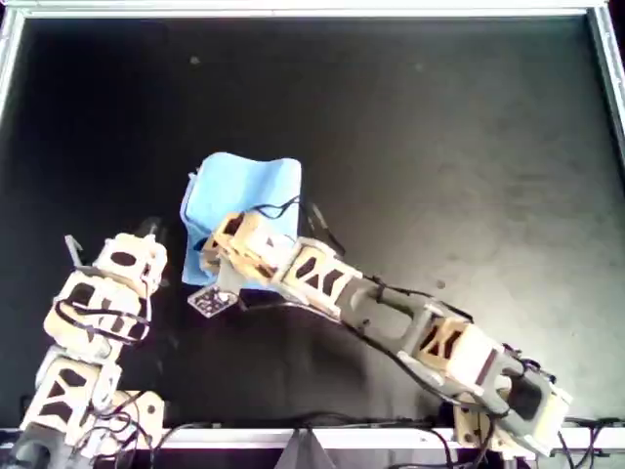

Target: Fold a cloth

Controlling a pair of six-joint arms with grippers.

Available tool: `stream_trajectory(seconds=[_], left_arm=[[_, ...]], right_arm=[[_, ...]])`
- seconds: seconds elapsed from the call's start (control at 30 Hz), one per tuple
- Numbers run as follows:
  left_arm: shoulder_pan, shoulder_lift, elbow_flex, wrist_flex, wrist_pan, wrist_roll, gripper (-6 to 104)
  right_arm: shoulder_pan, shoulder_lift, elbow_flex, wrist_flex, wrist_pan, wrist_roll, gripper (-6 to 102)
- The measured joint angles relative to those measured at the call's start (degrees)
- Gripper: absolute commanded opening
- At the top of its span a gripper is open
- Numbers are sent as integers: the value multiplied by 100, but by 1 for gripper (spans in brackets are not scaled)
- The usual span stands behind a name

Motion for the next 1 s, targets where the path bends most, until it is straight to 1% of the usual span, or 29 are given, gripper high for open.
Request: stream_trajectory(seconds=[0.1,0.13,0.2,0.3,0.37,0.43,0.47,0.57,0.63,0.73,0.83,0.93,1.0], left_arm=[[229,0,0,0,-26,0,56],[272,0,0,0,-26,0,56],[308,0,0,0,-26,0,56],[316,0,0,0,-26,0,56],[316,0,0,0,-26,0,56],[325,0,0,0,-26,0,56],[325,0,0,0,-26,0,56],[325,0,0,0,-26,-35,55],[325,0,0,0,26,-53,55],[325,0,0,0,53,-53,55],[325,0,0,0,53,-53,55],[325,0,0,0,53,-53,55],[325,0,0,0,53,-53,55]], right_arm=[[-185,756,431,668,-9,0,59],[-316,1002,589,914,-53,0,58],[-677,1538,993,1441,-9,-9,58],[-1512,2312,1696,2285,79,-9,58],[-2188,2865,2162,2892,18,-9,58],[-2848,3410,2602,3489,0,44,58],[-3120,3656,2777,3894,0,9,58],[-3779,4333,3384,4623,0,-9,58],[-4131,4843,3779,5045,0,-9,56],[-4474,5704,4386,5353,0,-9,45],[-4544,6697,5010,5405,18,26,28],[-4535,7857,5484,5405,18,9,10],[-4579,8648,5704,5361,18,-9,0]])
